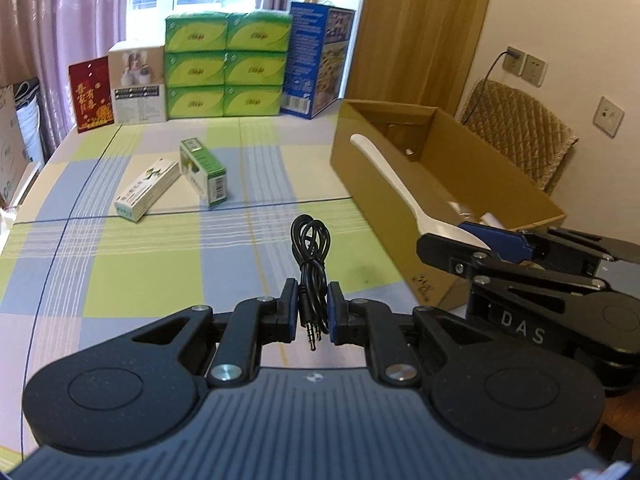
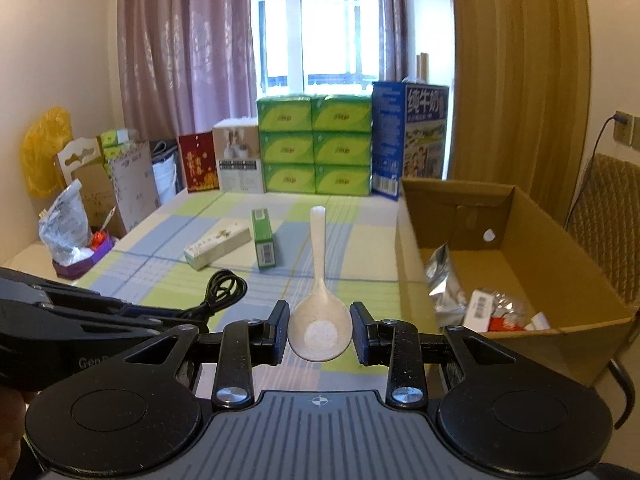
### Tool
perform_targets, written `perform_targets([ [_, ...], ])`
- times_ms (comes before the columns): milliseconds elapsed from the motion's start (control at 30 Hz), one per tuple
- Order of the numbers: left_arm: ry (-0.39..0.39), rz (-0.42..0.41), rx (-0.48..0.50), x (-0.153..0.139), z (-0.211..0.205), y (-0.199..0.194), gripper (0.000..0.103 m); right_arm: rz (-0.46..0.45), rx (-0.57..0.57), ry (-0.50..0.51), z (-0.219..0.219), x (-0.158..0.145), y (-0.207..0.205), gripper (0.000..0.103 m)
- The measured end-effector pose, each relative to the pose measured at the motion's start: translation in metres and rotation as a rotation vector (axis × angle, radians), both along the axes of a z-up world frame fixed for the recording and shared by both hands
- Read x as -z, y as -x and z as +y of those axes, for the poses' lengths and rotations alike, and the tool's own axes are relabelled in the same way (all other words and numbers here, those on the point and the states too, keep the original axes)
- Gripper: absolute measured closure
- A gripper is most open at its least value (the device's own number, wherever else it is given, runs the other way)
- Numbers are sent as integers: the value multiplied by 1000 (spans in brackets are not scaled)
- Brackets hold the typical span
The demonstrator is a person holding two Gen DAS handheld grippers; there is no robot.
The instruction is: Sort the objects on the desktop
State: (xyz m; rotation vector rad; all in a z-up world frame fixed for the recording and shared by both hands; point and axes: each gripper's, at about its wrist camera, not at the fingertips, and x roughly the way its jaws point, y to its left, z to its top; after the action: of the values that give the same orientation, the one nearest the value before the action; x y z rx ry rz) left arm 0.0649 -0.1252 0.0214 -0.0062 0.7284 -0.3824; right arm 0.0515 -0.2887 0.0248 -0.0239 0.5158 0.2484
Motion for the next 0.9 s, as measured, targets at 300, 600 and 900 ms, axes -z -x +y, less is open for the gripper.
perform_targets([
  [300, 22, -39, 80, -22, -36, 8, 92, -43, 92, -12, -46, -24, 5, 73],
  [600, 45, -66, 178, -41, -94, -8, 92, -66, 224, -27, -110, -41, -8, 73],
  [900, 45, -69, 230, -44, -140, -41, 92, -40, 273, -46, -156, -42, -35, 73],
])
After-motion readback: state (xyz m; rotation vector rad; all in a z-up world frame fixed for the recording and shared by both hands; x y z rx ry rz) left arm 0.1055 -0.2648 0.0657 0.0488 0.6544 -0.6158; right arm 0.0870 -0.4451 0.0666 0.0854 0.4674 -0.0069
